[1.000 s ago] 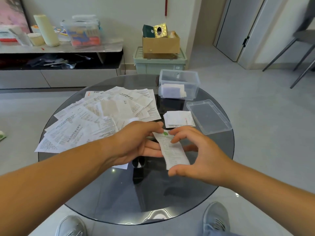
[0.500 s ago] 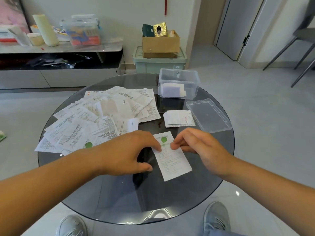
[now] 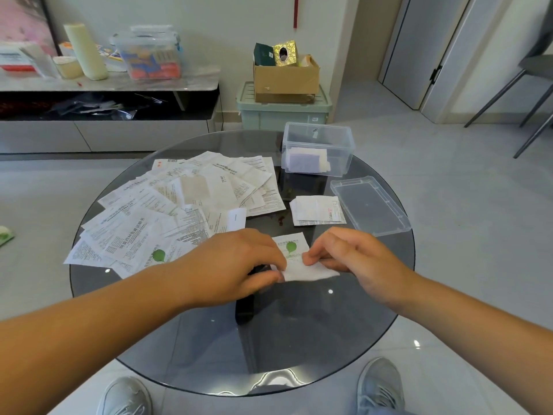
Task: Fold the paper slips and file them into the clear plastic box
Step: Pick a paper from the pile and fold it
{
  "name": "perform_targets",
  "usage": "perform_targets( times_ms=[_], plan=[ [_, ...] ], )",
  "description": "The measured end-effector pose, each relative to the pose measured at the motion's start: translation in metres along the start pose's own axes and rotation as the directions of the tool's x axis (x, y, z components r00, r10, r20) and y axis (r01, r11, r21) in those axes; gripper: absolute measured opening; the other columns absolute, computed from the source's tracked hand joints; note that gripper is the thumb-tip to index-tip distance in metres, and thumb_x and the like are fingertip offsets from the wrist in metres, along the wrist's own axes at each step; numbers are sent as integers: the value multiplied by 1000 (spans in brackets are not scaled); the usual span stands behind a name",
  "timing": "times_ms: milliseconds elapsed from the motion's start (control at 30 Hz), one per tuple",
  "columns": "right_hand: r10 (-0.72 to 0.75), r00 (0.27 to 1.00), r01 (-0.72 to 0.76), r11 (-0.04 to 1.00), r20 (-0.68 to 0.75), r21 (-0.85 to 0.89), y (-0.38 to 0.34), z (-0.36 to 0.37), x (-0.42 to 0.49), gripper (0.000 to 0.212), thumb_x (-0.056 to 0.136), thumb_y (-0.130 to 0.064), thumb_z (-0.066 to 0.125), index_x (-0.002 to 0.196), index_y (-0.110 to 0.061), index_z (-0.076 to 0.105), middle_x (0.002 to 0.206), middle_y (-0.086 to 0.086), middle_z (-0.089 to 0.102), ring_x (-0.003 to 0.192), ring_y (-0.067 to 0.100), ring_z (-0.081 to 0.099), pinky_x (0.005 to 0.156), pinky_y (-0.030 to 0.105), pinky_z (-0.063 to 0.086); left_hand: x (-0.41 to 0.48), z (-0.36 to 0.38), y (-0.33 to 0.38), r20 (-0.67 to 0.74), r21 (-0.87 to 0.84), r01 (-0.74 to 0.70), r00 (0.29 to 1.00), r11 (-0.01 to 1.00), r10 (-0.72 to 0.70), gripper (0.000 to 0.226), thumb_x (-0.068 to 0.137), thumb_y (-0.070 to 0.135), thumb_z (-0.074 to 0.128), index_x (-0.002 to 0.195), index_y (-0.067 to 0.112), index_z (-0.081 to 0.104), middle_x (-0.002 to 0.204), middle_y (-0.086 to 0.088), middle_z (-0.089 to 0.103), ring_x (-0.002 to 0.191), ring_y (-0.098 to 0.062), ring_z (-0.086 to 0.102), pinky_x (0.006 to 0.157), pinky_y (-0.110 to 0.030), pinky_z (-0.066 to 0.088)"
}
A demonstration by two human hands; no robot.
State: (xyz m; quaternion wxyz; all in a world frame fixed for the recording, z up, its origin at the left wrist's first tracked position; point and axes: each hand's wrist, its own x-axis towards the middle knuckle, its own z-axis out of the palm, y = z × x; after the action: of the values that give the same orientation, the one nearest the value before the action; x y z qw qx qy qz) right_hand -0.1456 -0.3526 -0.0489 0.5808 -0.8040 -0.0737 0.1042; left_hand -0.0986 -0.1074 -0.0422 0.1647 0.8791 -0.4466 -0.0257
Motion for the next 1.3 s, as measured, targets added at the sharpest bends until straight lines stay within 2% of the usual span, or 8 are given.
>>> perform_targets(
  times_ms=[233,367,467,533,600,700,967,1300],
  plan=[
    [-71,987,115,940,145,-322,1,-3,-3,40,76,-65,65,109,-42,63,103,-20,65,96,4,58,79,17,48,-2,7,-6,-20,-186,78,996,979,-83,24,98,42,58,86,26,72,93,13,65,91,-6,57,75,-25,47],
    [-103,995,86,881,-13,-465,3,3,5,15,85,-51,70,94,-40,64,89,-18,65,86,1,58,69,15,42,0,6,-4,-46,-249,128,989,960,-144,30,98,39,59,73,25,67,77,8,64,80,-12,59,68,-26,46],
    [-91,990,31,880,-104,-474,5,5,16,16,88,-42,70,84,-30,61,78,-11,62,73,5,56,63,17,43,5,5,1,-84,-202,225,966,953,-245,20,93,44,63,86,26,67,83,11,64,86,-6,56,68,-23,45],
    [-66,985,-19,879,-162,-476,6,7,23,21,87,-41,73,91,-26,58,75,-7,60,69,8,56,64,22,45,9,7,5,-151,-154,297,935,942,-319,29,89,49,67,106,28,58,92,16,60,90,-3,53,74,-21,45],
    [-30,983,-60,882,-184,-468,6,11,29,42,85,-42,75,116,-31,51,76,-8,60,71,7,58,66,24,47,14,12,5,-212,-70,338,914,939,-345,50,85,52,69,122,27,47,100,14,58,95,-8,50,83,-24,44],
    [-74,985,-39,784,-156,-619,7,18,30,71,85,-50,72,141,-33,32,94,-16,52,88,10,55,75,26,45,17,21,2,-224,35,362,911,932,-346,74,82,57,68,140,27,34,112,9,57,110,-16,47,97,-34,37],
    [-203,976,78,667,-80,-741,20,18,27,38,90,-57,61,123,-38,60,103,-10,41,103,11,42,98,35,36,12,27,-17,-106,70,303,950,951,-295,64,80,76,31,131,47,56,122,13,45,124,-12,34,100,-32,24],
    [-80,997,42,618,-10,-785,15,1,20,42,95,-55,53,136,-48,53,107,-12,35,108,8,33,92,25,22,14,14,-10,-16,148,225,974,963,-225,60,86,69,35,127,37,64,136,12,53,132,-13,40,107,-36,31]
  ],
)
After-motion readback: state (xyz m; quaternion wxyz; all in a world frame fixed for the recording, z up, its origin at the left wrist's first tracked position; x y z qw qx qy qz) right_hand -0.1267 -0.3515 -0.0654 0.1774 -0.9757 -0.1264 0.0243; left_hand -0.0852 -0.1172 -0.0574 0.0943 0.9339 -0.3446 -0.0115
